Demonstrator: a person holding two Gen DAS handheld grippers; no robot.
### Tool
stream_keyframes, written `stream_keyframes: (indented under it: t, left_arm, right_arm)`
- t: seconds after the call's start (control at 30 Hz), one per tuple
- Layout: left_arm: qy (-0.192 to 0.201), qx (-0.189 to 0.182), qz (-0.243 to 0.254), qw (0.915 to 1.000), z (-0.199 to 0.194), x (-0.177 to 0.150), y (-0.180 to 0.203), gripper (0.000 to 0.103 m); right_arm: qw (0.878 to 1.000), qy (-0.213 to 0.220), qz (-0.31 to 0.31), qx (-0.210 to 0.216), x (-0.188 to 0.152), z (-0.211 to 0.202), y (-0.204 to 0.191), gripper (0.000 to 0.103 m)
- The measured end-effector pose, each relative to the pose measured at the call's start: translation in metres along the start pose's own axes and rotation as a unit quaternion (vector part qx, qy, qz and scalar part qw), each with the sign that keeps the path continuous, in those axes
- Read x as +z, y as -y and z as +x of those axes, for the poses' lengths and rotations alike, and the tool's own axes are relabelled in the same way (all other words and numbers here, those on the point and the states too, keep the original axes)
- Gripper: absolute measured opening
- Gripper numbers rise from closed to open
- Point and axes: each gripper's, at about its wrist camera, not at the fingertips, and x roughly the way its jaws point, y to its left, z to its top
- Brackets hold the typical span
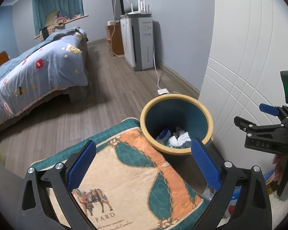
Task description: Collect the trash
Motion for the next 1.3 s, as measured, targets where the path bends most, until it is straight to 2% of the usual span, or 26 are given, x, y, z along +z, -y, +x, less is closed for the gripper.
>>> stream_keyframes:
  t: [1.3]
  left_arm:
    - [0.006,-0.007,0.003,1.0,-0.0015,0.0013,0.0008,0.098]
  right_arm:
    - [1.0,0.0,-0.005,-0.003,-0.0015,0.0021,0.0013,0.097]
